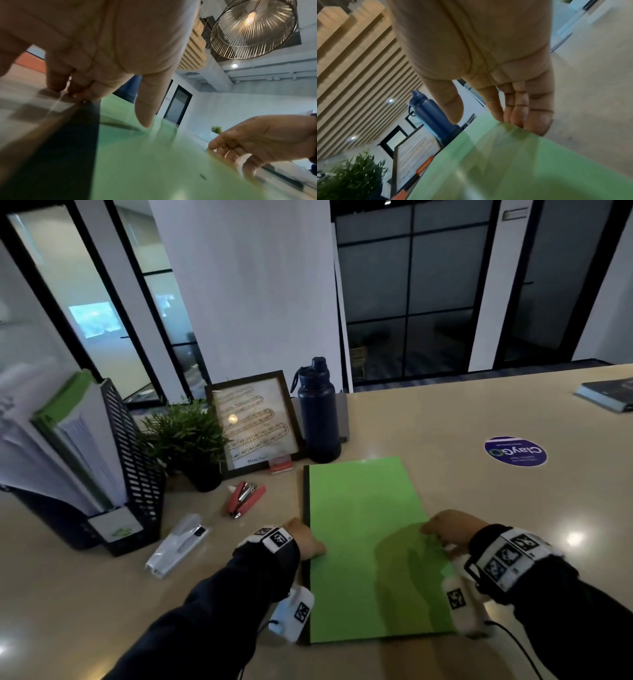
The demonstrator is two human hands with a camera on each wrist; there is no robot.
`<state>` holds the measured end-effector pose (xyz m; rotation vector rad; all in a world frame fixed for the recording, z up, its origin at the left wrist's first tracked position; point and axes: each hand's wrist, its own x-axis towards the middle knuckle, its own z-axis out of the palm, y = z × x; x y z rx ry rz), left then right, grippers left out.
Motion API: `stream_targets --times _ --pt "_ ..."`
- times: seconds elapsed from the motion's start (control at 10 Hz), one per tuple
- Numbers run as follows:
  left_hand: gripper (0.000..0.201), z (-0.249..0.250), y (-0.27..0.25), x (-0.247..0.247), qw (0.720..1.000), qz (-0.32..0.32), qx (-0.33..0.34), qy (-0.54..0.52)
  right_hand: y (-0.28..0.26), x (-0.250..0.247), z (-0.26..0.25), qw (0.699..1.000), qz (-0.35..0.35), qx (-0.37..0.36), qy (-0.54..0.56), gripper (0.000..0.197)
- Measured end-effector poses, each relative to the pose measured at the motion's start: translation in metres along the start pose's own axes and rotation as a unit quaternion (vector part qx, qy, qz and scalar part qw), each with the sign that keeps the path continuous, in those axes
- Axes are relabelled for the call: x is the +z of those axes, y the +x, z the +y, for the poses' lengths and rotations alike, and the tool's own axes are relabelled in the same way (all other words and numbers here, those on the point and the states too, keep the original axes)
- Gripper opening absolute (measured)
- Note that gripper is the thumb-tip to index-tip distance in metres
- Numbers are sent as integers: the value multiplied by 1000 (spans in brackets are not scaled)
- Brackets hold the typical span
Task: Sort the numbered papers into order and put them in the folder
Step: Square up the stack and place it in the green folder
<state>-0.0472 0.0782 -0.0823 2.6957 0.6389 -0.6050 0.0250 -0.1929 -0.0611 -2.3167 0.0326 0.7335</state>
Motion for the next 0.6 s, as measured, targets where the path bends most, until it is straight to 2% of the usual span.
stream_targets --times 0.1,0.2,0.3,0.5,0.6 --pt "108 -21 7 -1 999 11 -41 12 6 18 -18 998 -14 -34 -46 26" --pt "106 -32 2 1 997 13 -23 75 9 32 -26 982 9 -44 -186 42" --pt "103 -34 -1 7 994 27 7 105 4 42 -29 952 38 -59 -297 53" --pt "106 -33 1 -1 988 3 24 153 -5 38 -33 931 -6 -78 -356 64" --pt "91 -27 2 -17 992 -7 20 127 -15 30 -39 936 -31 -88 -340 58"
